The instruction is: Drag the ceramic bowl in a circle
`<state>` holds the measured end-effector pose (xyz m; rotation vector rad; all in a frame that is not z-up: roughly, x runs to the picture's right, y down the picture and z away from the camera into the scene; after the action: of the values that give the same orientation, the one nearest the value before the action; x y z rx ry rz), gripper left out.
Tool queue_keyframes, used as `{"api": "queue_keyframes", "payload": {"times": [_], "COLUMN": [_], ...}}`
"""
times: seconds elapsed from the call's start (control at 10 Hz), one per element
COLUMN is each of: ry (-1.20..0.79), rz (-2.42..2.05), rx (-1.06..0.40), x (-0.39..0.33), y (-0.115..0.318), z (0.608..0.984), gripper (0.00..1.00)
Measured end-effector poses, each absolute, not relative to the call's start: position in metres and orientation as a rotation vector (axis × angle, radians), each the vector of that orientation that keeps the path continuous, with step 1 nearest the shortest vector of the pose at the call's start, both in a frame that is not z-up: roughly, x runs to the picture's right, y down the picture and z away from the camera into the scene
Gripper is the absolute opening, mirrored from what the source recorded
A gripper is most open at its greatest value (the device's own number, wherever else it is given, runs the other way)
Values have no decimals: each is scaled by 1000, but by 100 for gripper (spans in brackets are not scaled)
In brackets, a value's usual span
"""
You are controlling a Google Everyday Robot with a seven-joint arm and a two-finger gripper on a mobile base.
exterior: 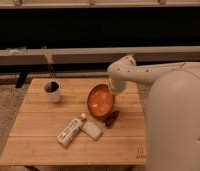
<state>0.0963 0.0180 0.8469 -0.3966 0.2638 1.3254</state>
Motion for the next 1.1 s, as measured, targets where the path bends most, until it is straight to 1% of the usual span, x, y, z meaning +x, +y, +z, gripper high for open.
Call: {"api": "queue_keyframes", "payload": {"times": [0.8,1.1], "ry": [234,229], "rz": [1277,1269], "rx": [-377,-367], "x": [71,82], "y": [21,25], "z": [838,832], "gripper": [0,0]}}
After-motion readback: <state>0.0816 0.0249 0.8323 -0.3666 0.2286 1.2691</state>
